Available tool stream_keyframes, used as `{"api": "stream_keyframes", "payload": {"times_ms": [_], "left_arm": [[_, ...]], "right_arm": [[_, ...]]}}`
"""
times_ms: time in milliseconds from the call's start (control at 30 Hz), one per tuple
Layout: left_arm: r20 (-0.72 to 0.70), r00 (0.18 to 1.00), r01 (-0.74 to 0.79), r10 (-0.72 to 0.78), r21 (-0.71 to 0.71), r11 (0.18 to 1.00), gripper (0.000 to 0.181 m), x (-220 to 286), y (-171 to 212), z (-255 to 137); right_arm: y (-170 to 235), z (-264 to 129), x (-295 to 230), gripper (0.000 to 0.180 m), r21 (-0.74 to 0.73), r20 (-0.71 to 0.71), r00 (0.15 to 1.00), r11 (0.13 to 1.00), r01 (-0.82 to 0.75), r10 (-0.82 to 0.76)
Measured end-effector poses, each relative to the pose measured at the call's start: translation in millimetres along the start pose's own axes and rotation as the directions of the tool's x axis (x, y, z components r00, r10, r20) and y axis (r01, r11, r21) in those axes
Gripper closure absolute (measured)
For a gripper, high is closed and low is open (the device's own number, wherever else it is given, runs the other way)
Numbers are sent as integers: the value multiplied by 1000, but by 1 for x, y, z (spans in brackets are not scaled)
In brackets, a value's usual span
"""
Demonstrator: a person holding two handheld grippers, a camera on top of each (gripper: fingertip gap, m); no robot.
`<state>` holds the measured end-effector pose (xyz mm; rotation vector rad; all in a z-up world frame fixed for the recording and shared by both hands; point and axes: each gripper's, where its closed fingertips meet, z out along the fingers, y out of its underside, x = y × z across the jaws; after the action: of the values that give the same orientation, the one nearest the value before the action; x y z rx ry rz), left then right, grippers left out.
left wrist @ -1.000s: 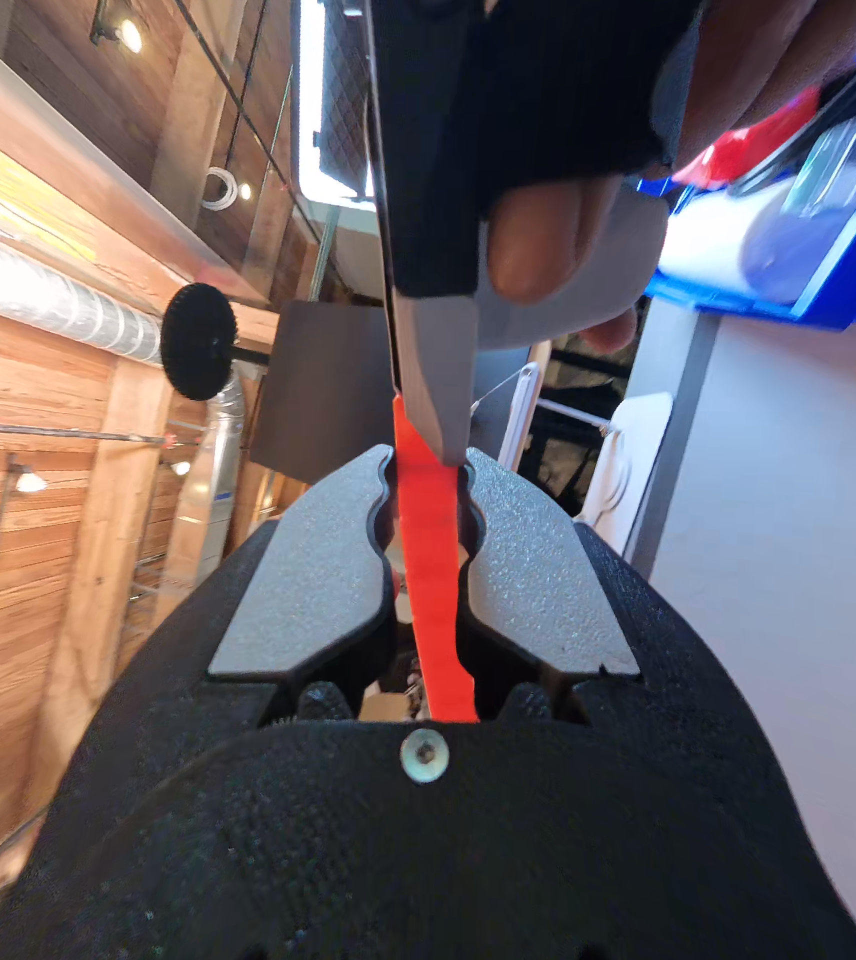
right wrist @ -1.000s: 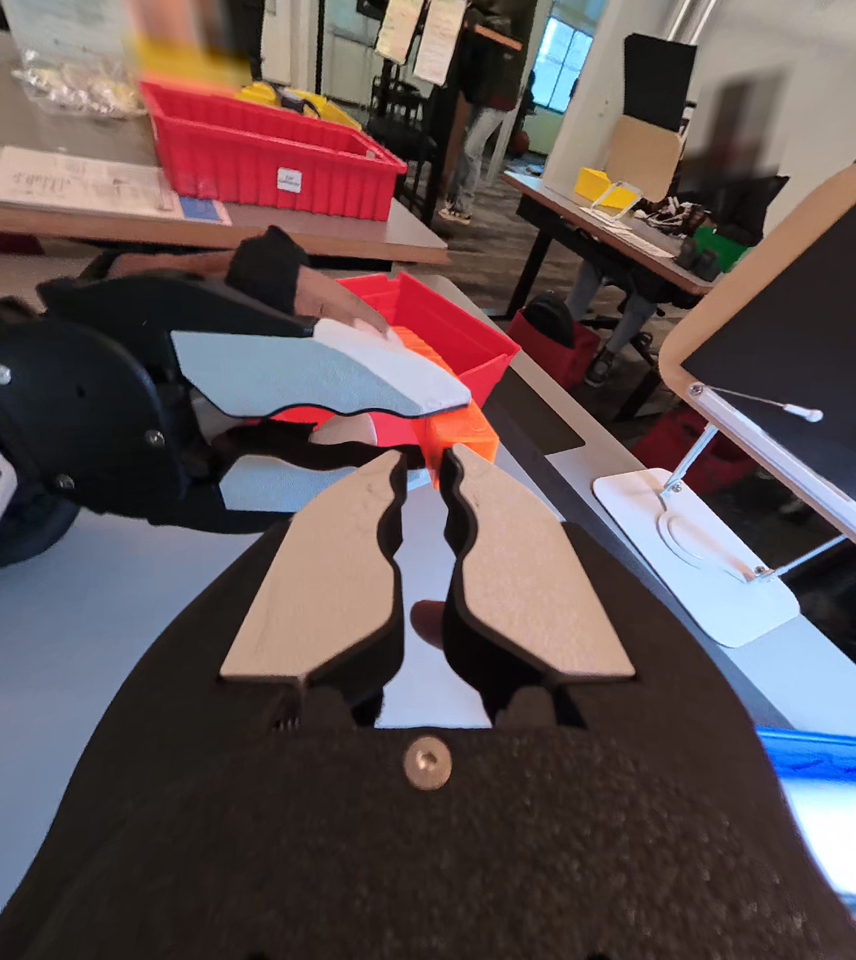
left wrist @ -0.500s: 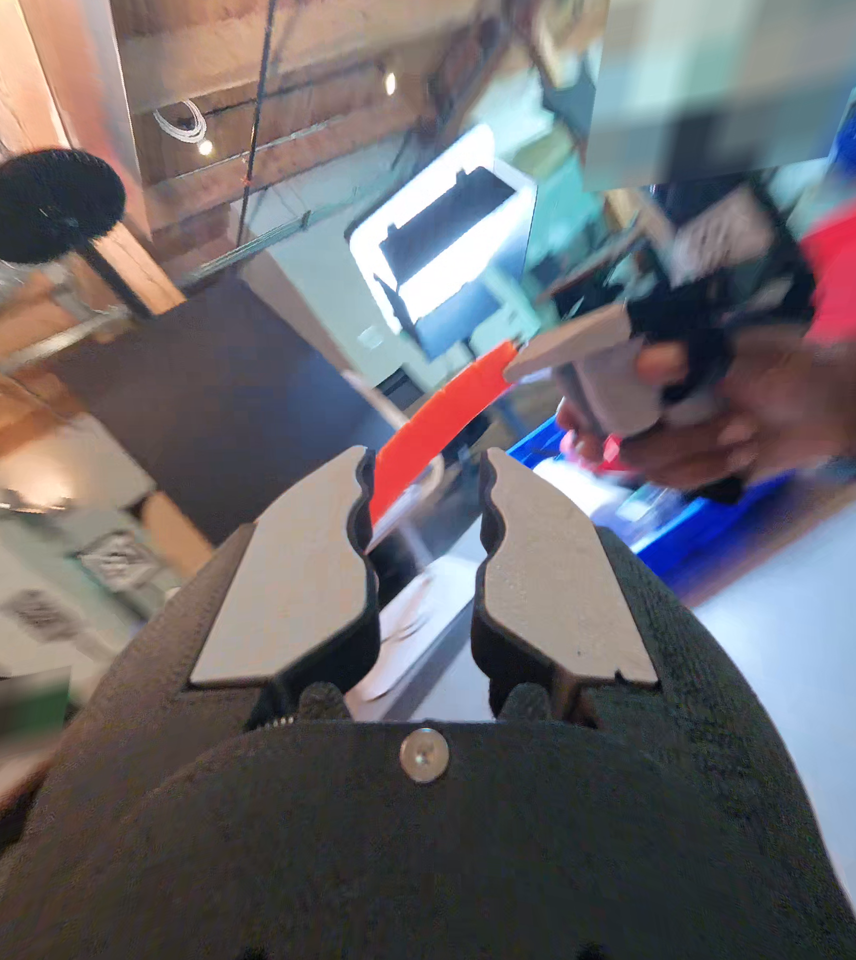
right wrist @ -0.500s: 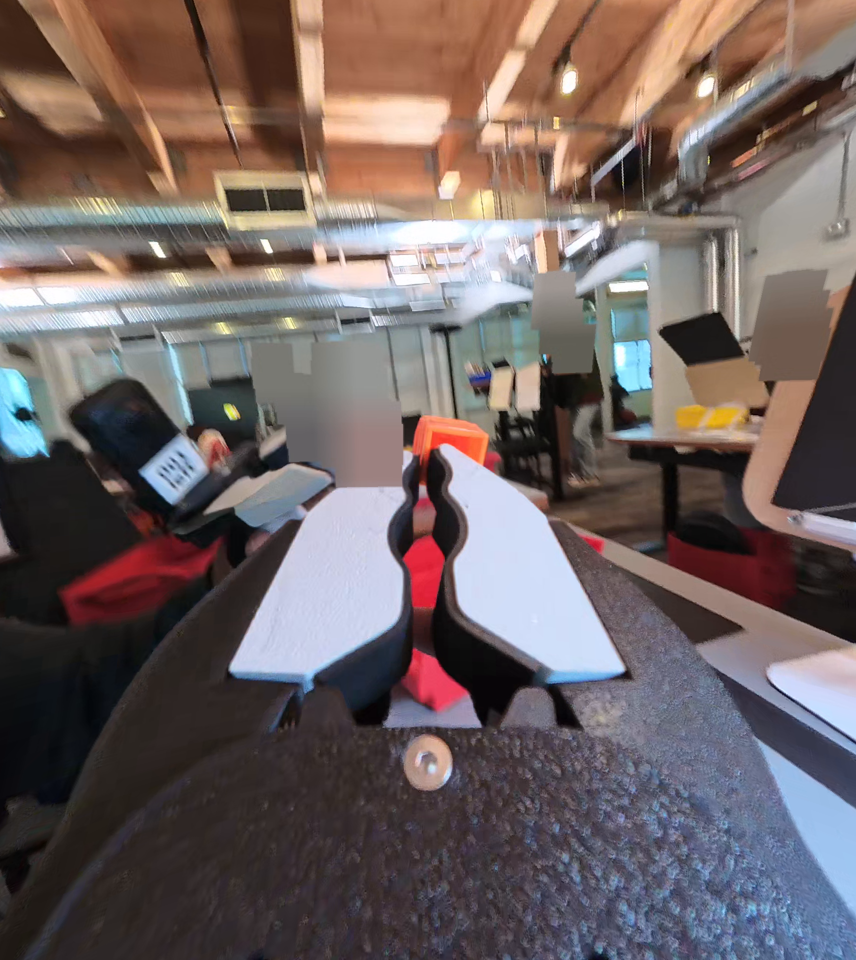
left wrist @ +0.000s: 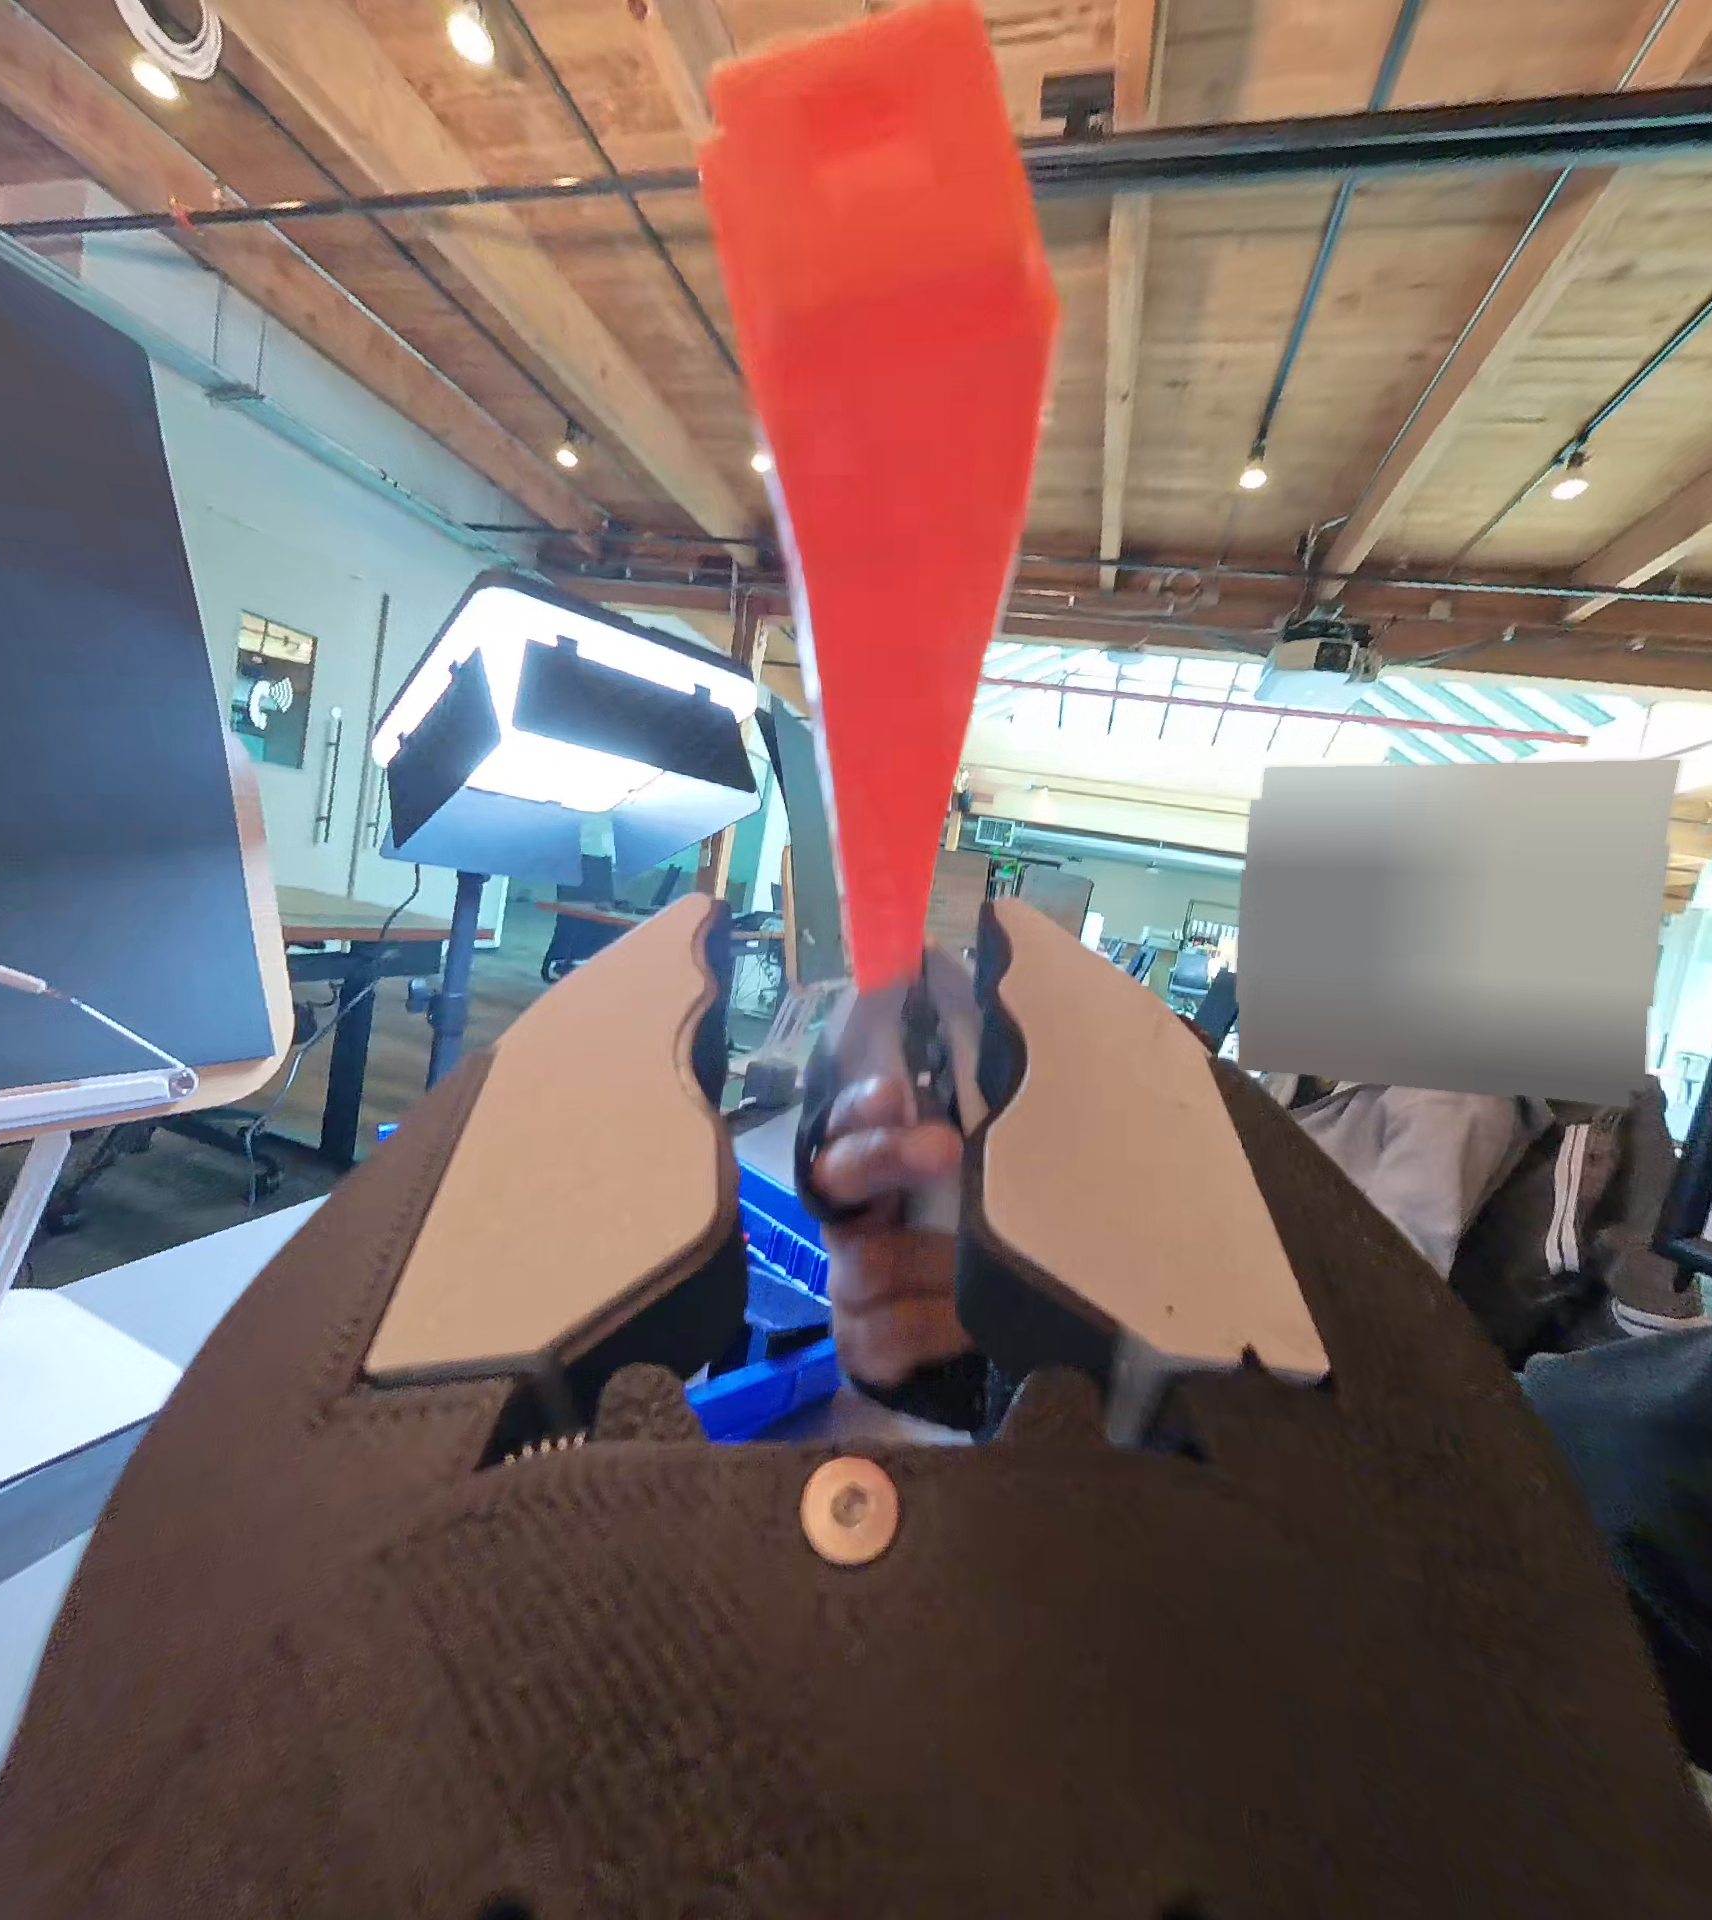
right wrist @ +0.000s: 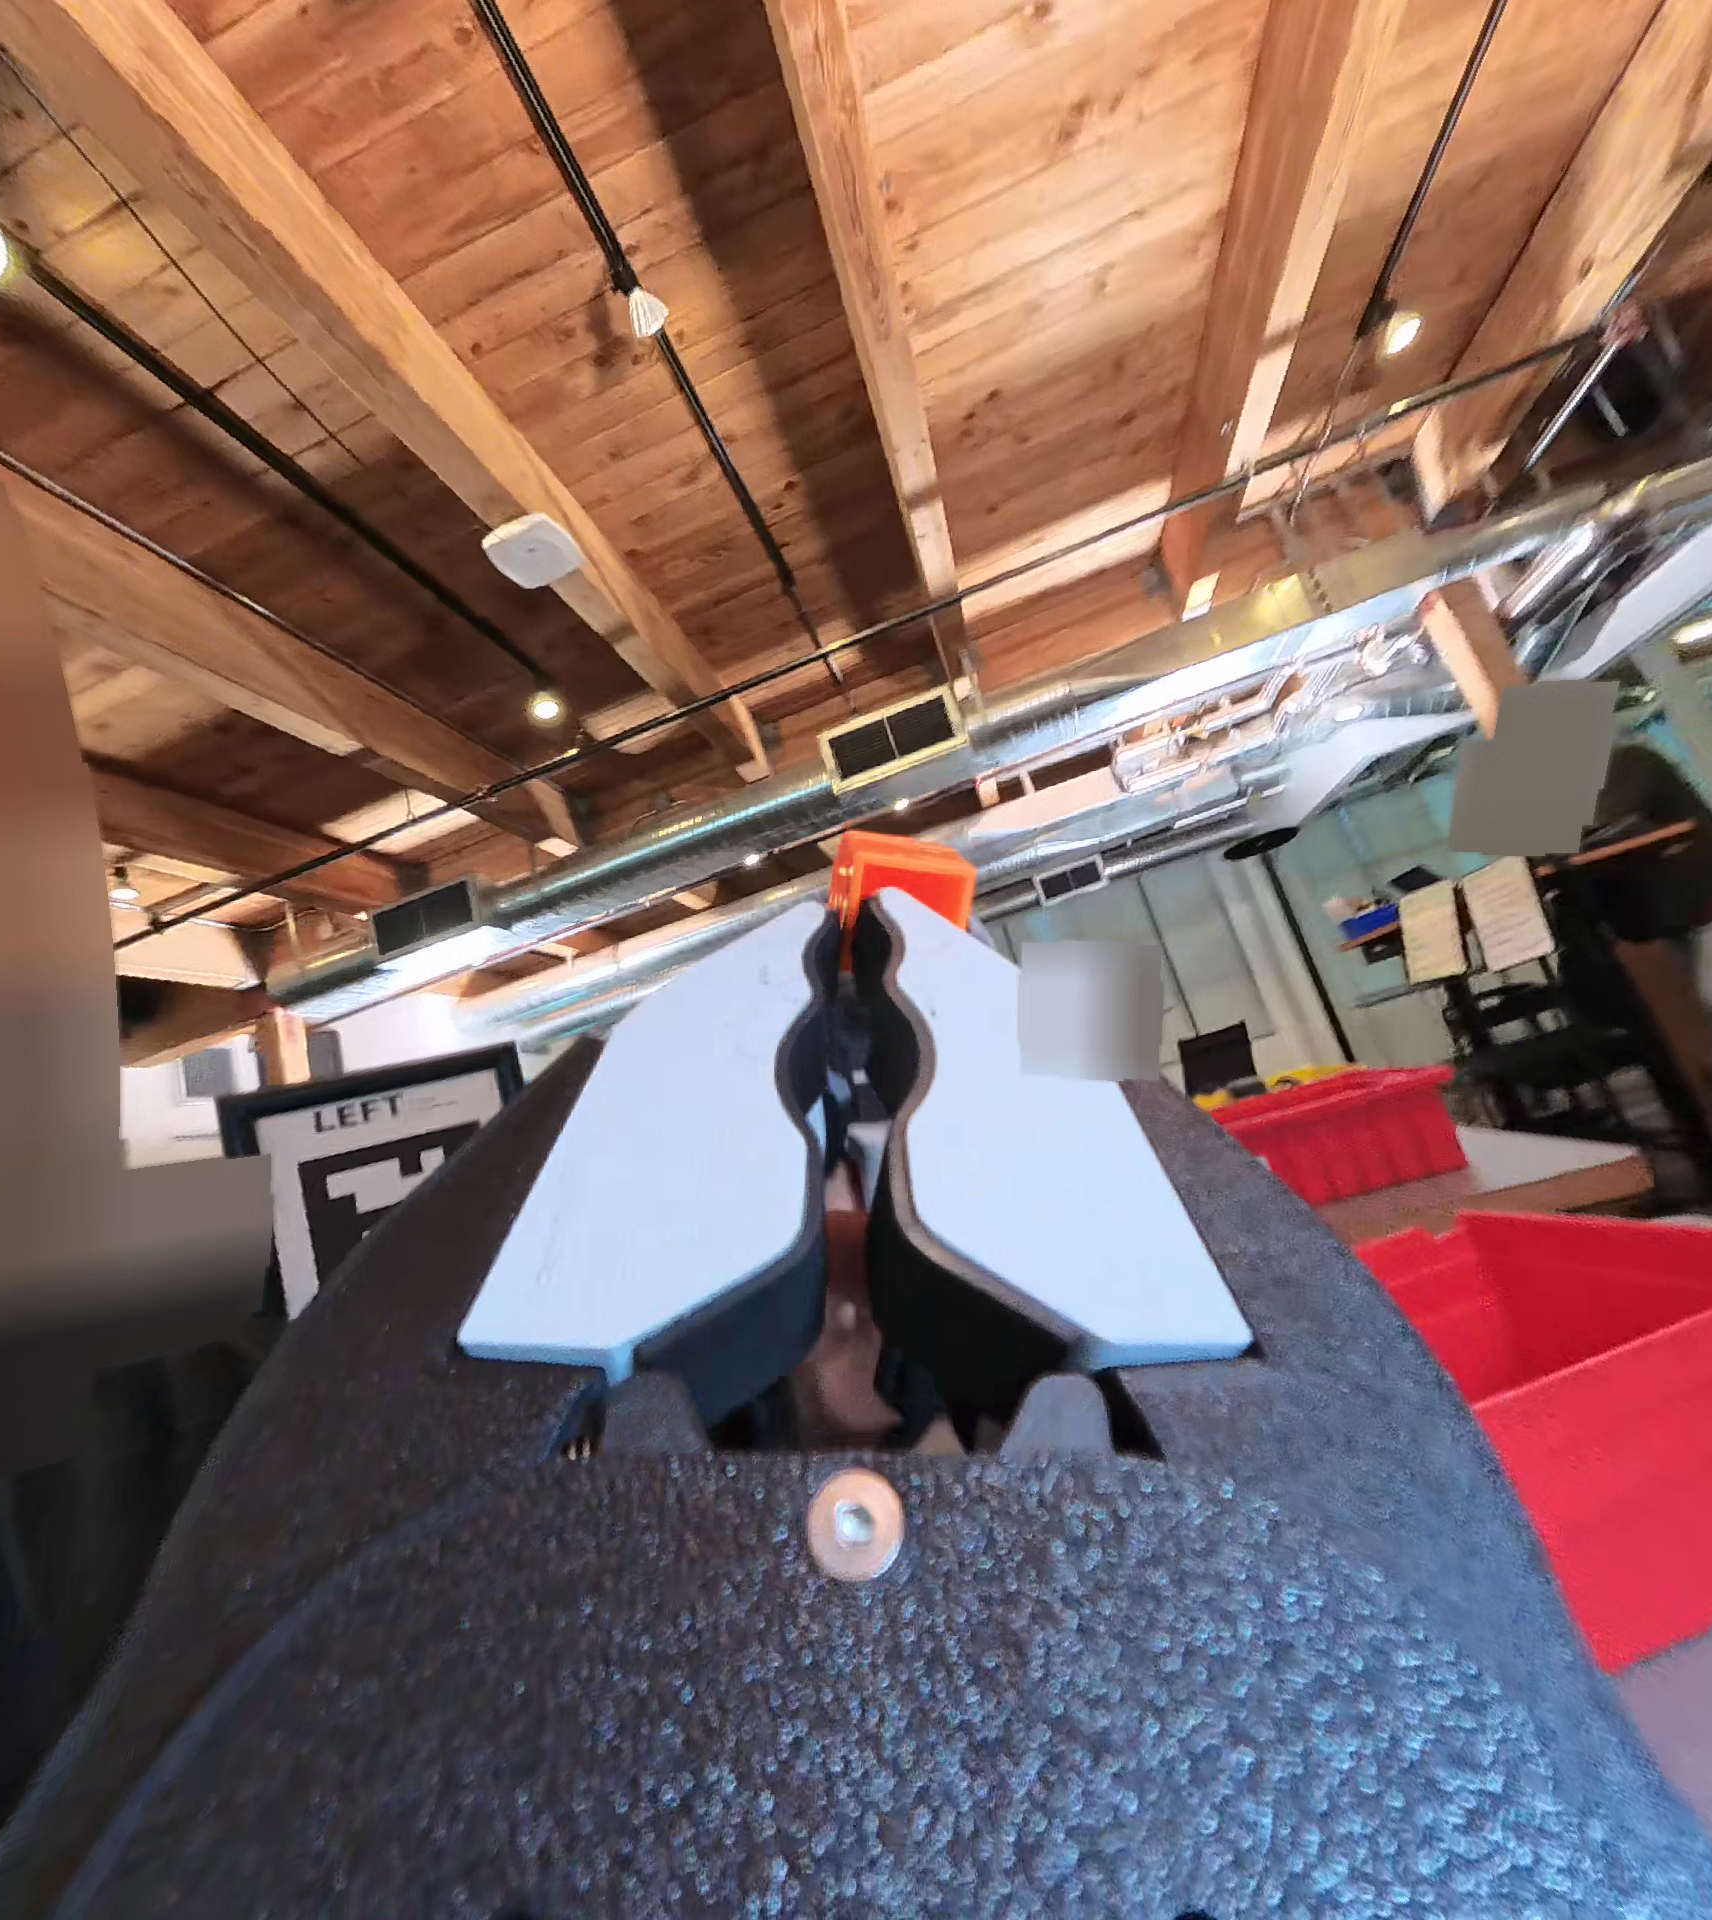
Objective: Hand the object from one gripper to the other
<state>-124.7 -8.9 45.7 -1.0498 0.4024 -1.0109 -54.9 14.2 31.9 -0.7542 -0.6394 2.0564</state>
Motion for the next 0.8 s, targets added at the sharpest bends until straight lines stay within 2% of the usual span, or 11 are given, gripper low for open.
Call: {"api": "stream_keyframes", "payload": {"times_ms": [33, 100, 167, 233, 267, 333, 400, 533, 667, 800], "left_arm": [[-8, 1000, -1, 2, 11, 1000, 137, 2, -4, -1], [8, 1000, -14, 14, 16, 1000, 156, -1, -8, -5], [49, 998, -35, 36, -26, 999, 157, -10, -8, -7], [87, 993, -71, 79, -94, 993, 158, -20, -6, -10], [108, 987, -101, 118, -150, 984, 158, -26, -3, -12], [121, 970, -159, 210, -338, 928, 158, -39, 16, -17], [104, 956, -191, 276, -496, 847, 158, -47, 40, -23], [47, 945, -196, 324, -711, 675, 158, -54, 97, -28], [5, 914, -228, 406, -822, 522, 158, -55, 147, -29], [-18, 896, -247, 444, -851, 464, 158, -53, 168, -28]], "right_arm": [[14, 2, 3, 177, -23, -3, 1000, 1000, -7, 6], [36, 4, 8, 175, -62, -15, 1000, 998, -6, 5], [52, 3, 21, 170, -116, -65, 998, 993, -35, 28], [67, -3, 38, 165, -256, -130, 991, 967, -6, -28], [74, -9, 47, 155, -361, -152, 984, 932, 36, -97], [76, -25, 63, 147, -538, -168, 939, 826, 168, -300], [64, -31, 65, 147, -611, -145, 872, 736, 293, -468], [51, -22, 45, 147, -672, -72, 798, 621, 404, -598], [76, -15, 37, 146, -760, 30, 731, 459, 460, -682], [97, -21, 53, 151, -846, 74, 629, 284, 450, -774]]}}
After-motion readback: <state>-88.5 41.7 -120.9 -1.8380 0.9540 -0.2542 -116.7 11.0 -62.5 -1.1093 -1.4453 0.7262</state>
